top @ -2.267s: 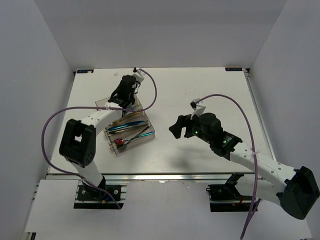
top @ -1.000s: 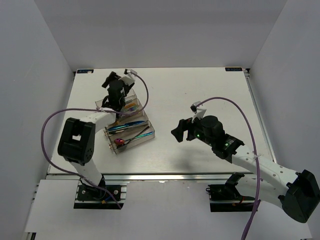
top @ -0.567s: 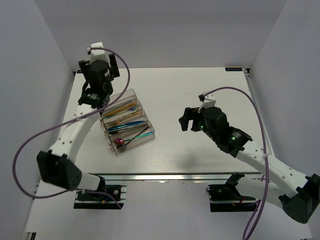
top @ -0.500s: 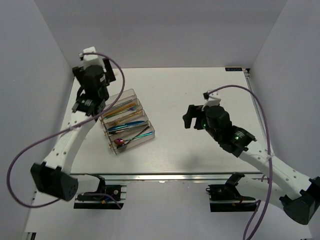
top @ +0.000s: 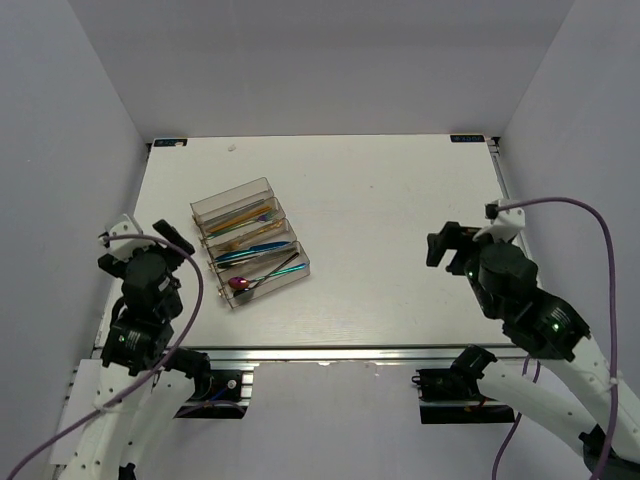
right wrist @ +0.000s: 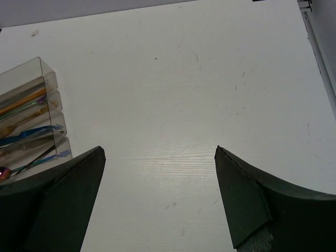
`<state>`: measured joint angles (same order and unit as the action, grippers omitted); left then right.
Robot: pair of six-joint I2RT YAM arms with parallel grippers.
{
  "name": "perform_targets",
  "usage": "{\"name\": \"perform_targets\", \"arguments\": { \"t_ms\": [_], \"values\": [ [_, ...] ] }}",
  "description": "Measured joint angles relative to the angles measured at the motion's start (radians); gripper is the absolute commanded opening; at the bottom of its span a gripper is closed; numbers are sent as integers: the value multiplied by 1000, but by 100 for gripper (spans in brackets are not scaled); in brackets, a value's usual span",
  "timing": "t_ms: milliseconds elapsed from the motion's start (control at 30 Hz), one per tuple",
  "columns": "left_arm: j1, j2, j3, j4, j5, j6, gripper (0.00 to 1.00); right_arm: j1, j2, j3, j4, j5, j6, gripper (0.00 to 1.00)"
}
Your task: Sort the eating utensils into containers
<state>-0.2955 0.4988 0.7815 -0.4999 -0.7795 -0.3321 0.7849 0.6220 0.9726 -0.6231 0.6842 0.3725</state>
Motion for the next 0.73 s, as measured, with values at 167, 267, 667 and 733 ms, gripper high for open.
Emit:
{"name": "perform_targets", "arguments": {
  "t_ms": [167, 267, 667, 733],
  "values": [
    [0, -132, -98, -3, 63, -11, 98, 0, -105, -76, -13, 0, -15, 89],
    [0, -184, -153, 0, 98, -18, 98, 0, -100, -114, -19, 1, -14, 89],
    [0, -189, -172, 30, 204, -17, 98, 0, -58, -156, 17, 9, -9, 89],
    [0, -192, -172, 31, 204, -18, 98, 0, -58, -164, 38, 1, -7, 89]
  ]
}}
